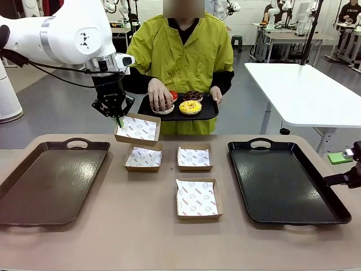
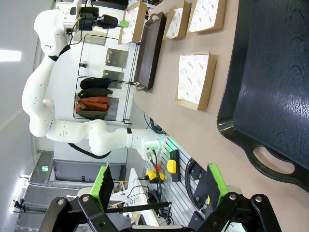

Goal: Individually package the donuts and arrange them on the tray.
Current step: Place the picked Paper togo box on the Handle tray while simultaneously picking up another Paper togo box from the table with the other hand.

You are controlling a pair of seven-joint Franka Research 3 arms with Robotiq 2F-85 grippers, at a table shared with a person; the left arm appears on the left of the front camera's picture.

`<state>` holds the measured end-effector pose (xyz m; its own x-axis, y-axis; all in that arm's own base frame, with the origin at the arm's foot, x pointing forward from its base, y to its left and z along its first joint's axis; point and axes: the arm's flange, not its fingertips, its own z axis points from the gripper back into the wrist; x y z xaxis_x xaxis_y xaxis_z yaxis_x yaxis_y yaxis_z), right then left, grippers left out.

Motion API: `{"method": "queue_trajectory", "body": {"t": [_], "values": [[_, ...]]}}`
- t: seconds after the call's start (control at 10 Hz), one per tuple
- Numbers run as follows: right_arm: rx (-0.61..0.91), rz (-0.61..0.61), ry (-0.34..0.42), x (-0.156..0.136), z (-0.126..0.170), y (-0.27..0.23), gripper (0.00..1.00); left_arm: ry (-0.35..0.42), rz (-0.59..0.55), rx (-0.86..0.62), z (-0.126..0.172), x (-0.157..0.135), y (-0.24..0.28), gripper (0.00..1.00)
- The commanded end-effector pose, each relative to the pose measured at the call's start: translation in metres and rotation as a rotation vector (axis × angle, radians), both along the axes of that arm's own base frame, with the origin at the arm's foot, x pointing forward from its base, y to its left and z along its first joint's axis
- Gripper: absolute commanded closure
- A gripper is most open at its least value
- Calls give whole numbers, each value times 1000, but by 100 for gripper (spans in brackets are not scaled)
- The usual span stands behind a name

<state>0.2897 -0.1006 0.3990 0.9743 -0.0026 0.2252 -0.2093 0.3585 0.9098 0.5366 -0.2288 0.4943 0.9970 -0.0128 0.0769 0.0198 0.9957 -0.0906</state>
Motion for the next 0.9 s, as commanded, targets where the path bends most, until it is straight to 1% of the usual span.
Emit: {"method": "queue_trajectory", "body": {"t": [0.0, 0.8], "values": [[24, -2, -20, 3, -1, -1, 0, -1, 15, 7, 0, -6, 3, 100], [24, -2, -20, 3, -1, -1, 0, -1, 15, 7, 0, -6, 3, 100]]}}
